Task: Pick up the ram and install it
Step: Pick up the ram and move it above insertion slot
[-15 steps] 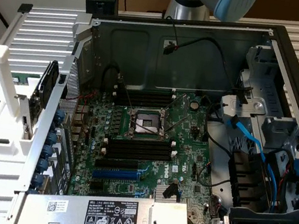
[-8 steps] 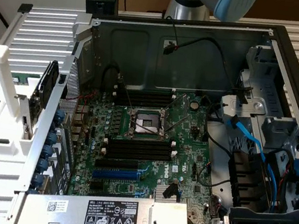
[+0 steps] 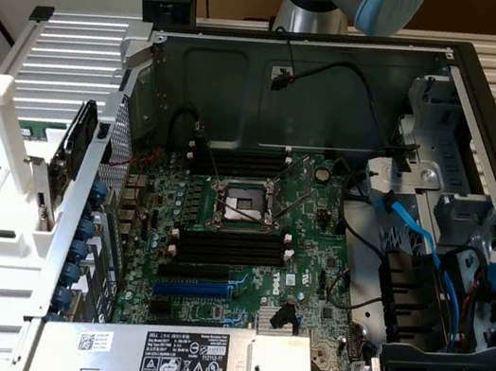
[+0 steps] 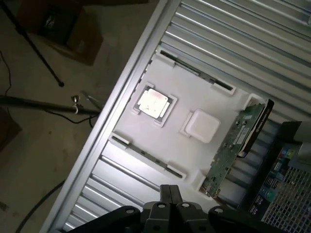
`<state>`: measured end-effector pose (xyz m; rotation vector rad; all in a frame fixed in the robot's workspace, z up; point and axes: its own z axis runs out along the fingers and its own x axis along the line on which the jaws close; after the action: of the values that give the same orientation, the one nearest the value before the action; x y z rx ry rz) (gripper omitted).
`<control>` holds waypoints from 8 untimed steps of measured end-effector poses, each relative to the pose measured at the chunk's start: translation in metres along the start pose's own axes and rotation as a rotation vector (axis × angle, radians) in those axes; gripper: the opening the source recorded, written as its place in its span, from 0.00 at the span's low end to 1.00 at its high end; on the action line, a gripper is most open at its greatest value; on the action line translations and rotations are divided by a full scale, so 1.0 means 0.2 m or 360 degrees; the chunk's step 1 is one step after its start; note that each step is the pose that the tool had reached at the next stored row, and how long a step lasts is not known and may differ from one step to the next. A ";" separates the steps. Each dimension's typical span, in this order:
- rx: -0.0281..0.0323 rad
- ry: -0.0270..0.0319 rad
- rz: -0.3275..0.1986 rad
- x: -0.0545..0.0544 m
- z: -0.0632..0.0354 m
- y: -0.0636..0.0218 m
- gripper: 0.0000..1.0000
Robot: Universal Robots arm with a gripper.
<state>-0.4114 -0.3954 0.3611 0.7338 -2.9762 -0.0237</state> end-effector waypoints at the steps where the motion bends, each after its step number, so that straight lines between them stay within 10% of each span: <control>1: 0.00021 0.00007 -0.0028 0.00 0.000 0.000 0.10; 8: 0.00230 0.00006 -0.0262 0.00 0.002 0.000 0.10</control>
<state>-0.4114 -0.3954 0.3606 0.9783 -2.9100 -0.0117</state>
